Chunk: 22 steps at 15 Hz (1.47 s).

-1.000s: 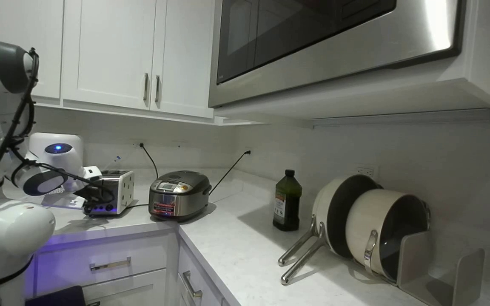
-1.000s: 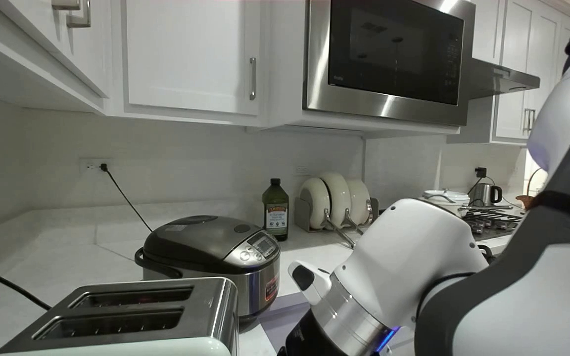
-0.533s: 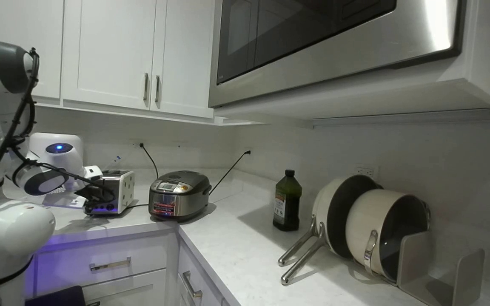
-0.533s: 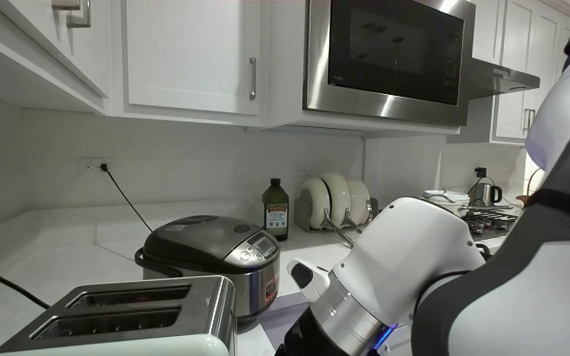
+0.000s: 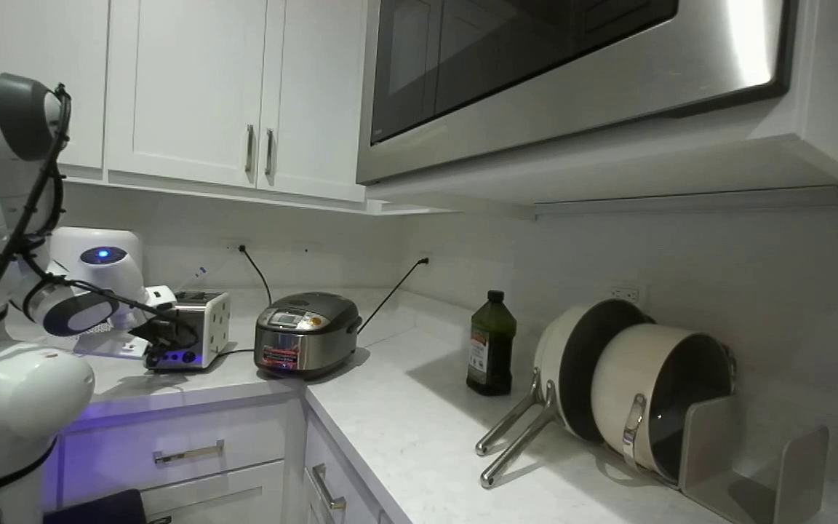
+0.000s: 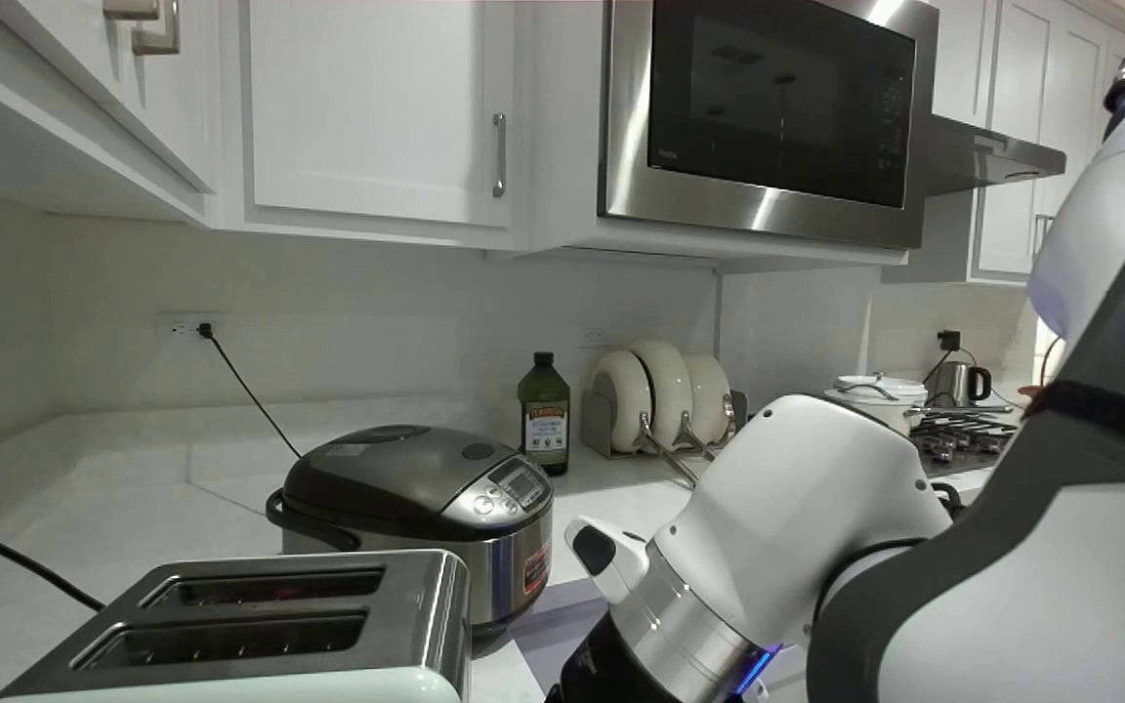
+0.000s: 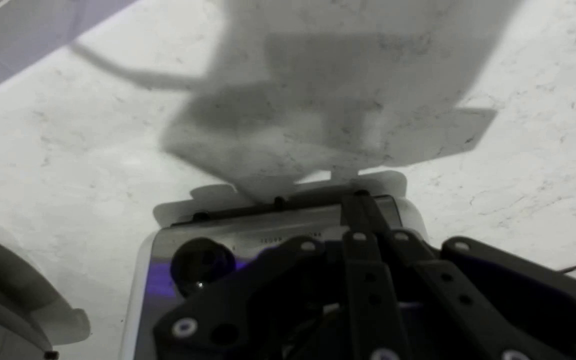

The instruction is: Turn on the toaster and turn it off

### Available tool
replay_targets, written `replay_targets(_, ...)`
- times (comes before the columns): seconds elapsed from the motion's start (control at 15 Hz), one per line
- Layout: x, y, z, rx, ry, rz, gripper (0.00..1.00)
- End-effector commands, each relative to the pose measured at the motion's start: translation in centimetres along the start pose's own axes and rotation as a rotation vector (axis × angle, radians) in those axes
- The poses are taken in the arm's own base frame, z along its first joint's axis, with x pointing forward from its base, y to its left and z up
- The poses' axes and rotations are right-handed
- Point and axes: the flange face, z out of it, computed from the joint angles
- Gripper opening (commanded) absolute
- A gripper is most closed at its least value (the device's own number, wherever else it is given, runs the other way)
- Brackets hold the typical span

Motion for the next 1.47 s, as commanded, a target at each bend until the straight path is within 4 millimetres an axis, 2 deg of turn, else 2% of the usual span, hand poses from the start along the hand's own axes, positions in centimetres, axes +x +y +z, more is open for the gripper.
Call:
replay_targets(0.0,0.8,0.0,0.6,-0.001,0.012,-0.037,0.00)
replay_targets(0.2,0.9,-0.4,1.2,0.004,0.009,-0.063,0.00)
replay_targets(0.47,1.4,0.0,1.3,-0.002,0.014,-0.092,0.00)
replay_targets(0.87,2.0,0.6,0.3,-0.005,0.018,-0.097,0.00)
replay_targets(1.4,1.4,3.6,-0.4,-0.013,-0.067,-0.062,0.00)
